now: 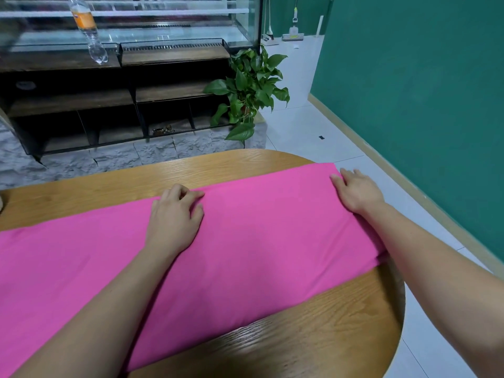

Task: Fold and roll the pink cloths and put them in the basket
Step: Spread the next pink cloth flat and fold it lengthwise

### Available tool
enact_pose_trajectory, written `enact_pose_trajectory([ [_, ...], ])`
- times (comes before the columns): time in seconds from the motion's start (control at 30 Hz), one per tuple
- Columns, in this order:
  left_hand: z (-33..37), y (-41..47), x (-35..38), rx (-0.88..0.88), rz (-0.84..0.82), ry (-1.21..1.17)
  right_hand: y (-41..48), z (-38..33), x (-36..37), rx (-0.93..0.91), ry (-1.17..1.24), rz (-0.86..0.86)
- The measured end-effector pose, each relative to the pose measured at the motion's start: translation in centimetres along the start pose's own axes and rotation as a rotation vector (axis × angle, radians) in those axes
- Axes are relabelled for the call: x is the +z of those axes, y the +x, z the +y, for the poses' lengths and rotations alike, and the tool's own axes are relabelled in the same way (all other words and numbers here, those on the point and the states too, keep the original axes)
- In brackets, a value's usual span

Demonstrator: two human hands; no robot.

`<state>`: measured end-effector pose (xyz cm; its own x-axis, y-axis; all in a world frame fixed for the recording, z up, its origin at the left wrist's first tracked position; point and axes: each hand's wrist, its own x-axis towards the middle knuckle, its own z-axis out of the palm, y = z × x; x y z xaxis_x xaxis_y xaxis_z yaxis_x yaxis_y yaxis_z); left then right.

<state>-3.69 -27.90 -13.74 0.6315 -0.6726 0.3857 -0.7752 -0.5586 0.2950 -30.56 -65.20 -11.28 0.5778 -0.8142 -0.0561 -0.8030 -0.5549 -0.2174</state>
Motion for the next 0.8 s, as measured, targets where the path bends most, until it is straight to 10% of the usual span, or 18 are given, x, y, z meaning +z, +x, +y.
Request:
enact_pose_trajectory([
  [0.4, 0.0, 0.0, -0.1, 0.019, 0.010, 0.014, -11.7, -8.1, 2.5, -0.437, 0.134, 0.152],
  [0.8, -0.1, 0.1, 0.0, 0.020, 0.002, 0.009, -13.5, -1.5, 2.1, -0.300, 0.198, 0.073],
])
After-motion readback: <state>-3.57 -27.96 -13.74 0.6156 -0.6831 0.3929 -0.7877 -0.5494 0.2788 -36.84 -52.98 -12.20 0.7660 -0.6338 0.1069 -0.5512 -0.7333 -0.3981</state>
